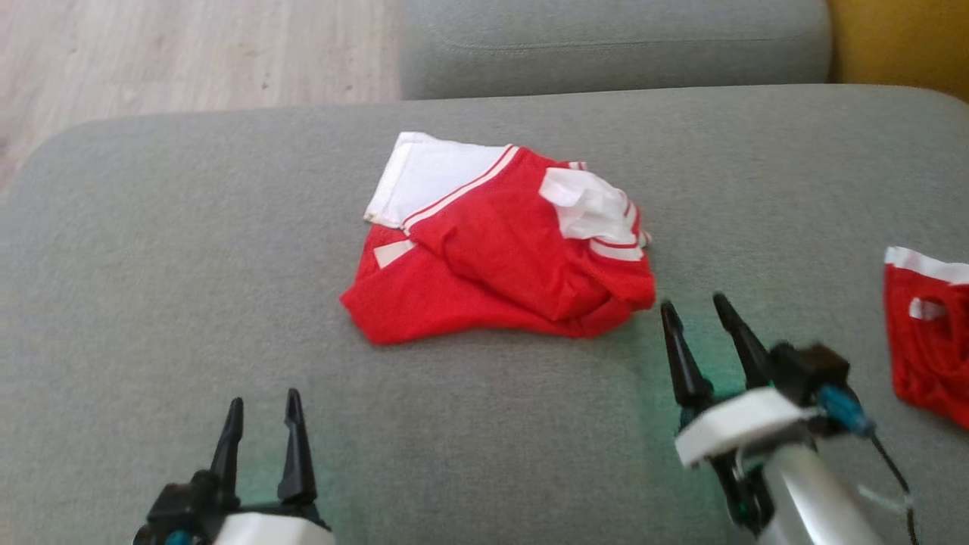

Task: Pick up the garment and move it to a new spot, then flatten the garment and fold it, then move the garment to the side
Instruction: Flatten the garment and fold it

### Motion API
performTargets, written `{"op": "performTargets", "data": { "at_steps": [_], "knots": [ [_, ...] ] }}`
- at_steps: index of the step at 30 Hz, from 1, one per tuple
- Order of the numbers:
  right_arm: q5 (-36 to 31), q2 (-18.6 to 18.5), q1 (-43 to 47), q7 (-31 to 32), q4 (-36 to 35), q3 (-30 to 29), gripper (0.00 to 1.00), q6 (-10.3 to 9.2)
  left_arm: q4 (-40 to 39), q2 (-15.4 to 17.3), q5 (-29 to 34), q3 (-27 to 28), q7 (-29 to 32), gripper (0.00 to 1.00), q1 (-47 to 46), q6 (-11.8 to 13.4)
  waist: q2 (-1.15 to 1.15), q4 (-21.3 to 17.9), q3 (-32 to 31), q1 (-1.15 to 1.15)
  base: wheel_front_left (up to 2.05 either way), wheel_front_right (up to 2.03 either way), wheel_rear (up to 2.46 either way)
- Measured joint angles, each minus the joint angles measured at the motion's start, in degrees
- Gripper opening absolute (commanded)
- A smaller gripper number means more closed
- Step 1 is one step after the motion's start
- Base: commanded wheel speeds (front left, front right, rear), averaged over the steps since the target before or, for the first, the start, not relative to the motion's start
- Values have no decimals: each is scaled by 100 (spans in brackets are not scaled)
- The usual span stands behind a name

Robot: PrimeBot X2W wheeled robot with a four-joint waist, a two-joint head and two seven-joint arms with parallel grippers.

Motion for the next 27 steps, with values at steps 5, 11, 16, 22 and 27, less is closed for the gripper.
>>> {"op": "performTargets", "data": {
  "at_steps": [5, 11, 16, 22, 27],
  "knots": [
    [-55, 0, -831, 0, 330, 201, 100, 0, 3, -1, -79, -258, 0, 100, -148, 20, 0, 245, 93, 1, 0, 0, 0],
    [-292, -2, -1964, 250, 1249, 235, 100, 0, 120, 1, -192, -490, 0, 100, -199, 71, 0, 685, 233, 1, 0, 0, 0],
    [-424, -12, -2052, 370, 1969, -93, 13, 0, 91, 0, -213, -498, 0, 100, -199, 97, 0, 920, 291, 1, 0, 0, 0],
    [-326, -4, -2157, 122, 2083, -421, 0, 0, -3, 0, -213, -499, 0, 100, -196, 113, 0, 915, 222, 1, 0, 0, 0],
    [-140, -5, -2279, 55, 1369, -1417, 0, 0, -21, 0, -215, -509, 0, 100, -192, 114, 0, 813, 140, 0, 0, 0, 0]
  ]
}}
